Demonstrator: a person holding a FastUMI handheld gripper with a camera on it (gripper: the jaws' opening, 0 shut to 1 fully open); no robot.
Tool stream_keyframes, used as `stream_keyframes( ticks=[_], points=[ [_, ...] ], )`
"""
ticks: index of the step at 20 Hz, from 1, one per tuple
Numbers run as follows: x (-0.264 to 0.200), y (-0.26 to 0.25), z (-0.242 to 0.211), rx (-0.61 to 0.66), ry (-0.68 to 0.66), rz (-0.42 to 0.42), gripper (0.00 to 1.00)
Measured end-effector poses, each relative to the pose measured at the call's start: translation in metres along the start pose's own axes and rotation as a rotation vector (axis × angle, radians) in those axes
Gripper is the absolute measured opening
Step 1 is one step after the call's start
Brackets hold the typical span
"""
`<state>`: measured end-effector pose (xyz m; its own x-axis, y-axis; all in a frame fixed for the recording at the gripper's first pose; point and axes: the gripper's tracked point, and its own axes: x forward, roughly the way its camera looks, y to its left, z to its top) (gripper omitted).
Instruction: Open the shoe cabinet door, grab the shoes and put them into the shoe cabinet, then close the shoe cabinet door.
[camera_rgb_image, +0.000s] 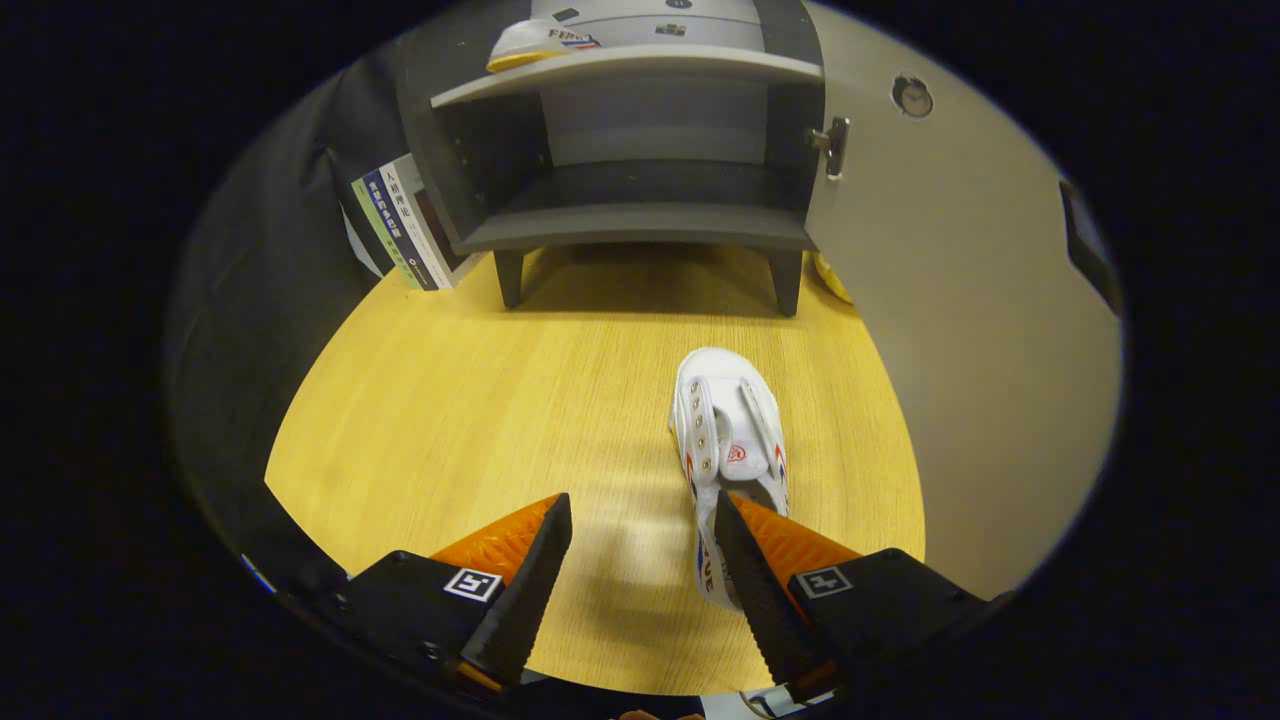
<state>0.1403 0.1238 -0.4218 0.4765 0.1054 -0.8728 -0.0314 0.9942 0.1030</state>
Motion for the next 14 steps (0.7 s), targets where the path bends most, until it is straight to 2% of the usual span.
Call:
stream_keyframes(
  ticks=[7,11,14],
  points=[
    [0.052,-0.014,0.006,-0.04,0.013,-0.07,0.91],
    [0.073,-0.015,0.011,-0.055,-0.004,-0.103,0.86],
    [0.081,-0.029,0.014,-0.103,-0.018,-0.171,0.55]
  ],
)
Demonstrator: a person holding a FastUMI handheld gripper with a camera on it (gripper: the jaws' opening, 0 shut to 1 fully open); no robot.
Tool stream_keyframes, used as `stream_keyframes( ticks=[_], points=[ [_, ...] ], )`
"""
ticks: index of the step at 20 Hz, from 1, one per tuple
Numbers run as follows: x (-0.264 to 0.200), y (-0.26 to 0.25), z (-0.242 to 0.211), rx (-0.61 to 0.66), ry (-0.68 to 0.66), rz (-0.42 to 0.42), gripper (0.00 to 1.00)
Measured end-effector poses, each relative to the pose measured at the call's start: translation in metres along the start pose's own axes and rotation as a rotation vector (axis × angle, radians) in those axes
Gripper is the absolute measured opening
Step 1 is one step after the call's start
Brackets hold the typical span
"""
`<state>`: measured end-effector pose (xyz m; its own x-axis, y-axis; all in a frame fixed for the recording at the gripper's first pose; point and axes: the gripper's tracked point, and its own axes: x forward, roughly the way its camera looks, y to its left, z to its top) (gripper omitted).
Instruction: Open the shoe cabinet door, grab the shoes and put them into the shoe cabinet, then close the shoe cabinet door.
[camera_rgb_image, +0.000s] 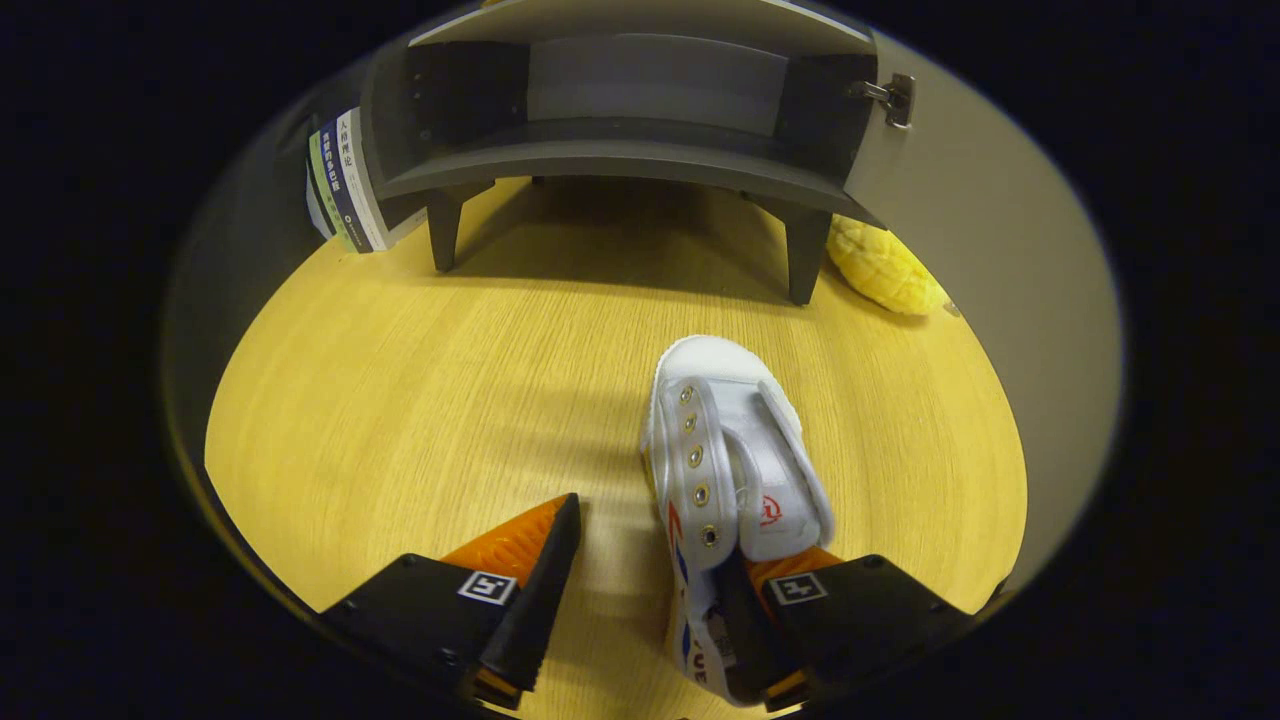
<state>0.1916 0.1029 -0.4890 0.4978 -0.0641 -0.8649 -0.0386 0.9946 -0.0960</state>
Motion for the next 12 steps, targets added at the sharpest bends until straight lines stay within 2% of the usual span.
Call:
stream_keyframes(
  ticks=[1,3,4,5,6,9,12],
  points=[
    [0.0,-0.007,0.003,-0.013,-0.013,-0.03,0.45],
    [0.002,-0.003,0.003,-0.032,-0.011,-0.012,0.24],
    [0.0,0.002,0.003,-0.041,-0.015,0.006,0.24],
    [0.002,0.002,0.004,-0.052,-0.021,0.011,0.11],
    [0.002,0.002,0.004,-0.061,-0.02,0.016,0.12],
    [0.004,0.002,0.005,-0.041,-0.023,0.036,0.02],
    [-0.014,0.0,0.023,0.016,-0.082,0.065,0.02]
  ],
)
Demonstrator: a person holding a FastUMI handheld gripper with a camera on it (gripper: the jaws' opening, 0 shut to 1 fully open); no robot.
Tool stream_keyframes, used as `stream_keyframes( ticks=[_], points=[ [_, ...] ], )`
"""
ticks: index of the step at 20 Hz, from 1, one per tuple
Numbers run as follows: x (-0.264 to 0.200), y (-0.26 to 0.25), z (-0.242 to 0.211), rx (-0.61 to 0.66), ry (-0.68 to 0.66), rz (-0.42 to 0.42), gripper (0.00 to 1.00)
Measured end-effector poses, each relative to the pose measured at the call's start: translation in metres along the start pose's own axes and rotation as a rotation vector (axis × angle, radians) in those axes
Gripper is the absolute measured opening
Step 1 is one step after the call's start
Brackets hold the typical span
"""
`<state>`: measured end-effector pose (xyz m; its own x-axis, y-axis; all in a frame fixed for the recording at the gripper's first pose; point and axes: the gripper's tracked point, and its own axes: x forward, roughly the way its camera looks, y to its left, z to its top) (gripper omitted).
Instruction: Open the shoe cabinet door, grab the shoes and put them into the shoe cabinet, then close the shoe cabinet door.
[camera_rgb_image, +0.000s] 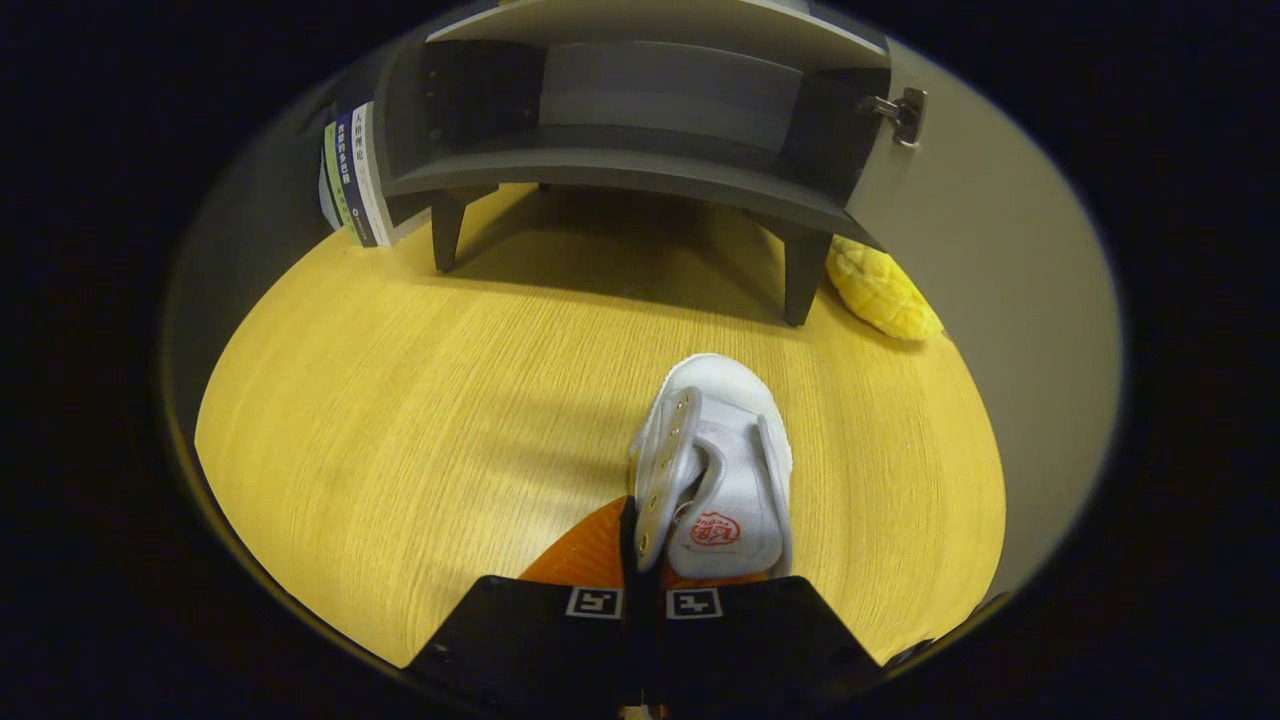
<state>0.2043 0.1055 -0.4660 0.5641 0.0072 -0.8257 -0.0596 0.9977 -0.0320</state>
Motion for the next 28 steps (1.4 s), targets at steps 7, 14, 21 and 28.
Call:
stream_keyframes(
  ticks=[7,14,21,28],
  points=[
    [-0.074,0.008,0.066,-0.039,-0.158,0.002,0.02],
    [-0.174,0.016,0.171,-0.048,-0.397,0.05,0.02],
    [-0.225,-0.006,0.282,-0.003,-0.547,0.027,0.02],
    [-0.243,-0.028,0.394,0.063,-0.668,-0.048,0.01]
  ],
)
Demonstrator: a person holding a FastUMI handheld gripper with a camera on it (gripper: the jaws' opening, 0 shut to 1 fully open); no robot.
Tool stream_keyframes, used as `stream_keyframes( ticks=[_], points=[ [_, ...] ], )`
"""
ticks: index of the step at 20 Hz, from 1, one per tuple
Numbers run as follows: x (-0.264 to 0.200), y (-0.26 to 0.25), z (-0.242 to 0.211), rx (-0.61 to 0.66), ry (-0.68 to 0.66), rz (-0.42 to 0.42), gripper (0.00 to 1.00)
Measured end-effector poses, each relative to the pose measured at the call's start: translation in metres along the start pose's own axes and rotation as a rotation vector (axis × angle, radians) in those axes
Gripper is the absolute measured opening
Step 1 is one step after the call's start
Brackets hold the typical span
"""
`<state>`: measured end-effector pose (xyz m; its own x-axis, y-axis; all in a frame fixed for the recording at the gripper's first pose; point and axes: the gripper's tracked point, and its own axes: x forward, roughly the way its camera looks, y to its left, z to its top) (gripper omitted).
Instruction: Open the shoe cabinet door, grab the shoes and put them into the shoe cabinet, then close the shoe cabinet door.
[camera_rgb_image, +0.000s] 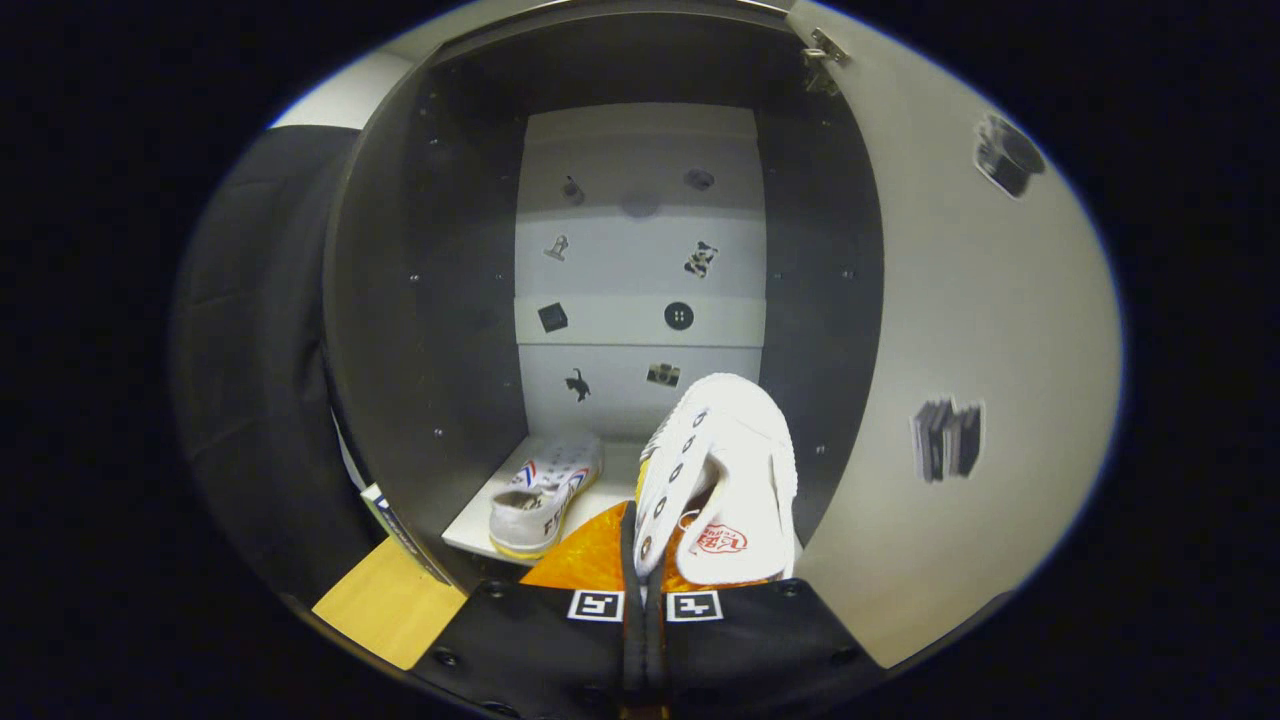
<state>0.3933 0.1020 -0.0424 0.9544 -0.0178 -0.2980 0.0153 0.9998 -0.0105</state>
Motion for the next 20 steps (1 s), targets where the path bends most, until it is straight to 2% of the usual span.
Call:
stream_keyframes(
  ticks=[3,7,10,14,20],
  points=[
    [0.036,-0.005,0.025,0.021,-0.025,-0.031,0.02],
    [0.097,-0.011,0.03,-0.013,0.025,-0.056,0.02],
    [0.134,-0.007,0.023,-0.021,0.079,-0.04,0.01],
    [0.179,-0.016,-0.006,-0.021,0.178,-0.074,0.02],
    [0.212,-0.005,-0.041,-0.046,0.27,-0.032,0.02]
  ],
)
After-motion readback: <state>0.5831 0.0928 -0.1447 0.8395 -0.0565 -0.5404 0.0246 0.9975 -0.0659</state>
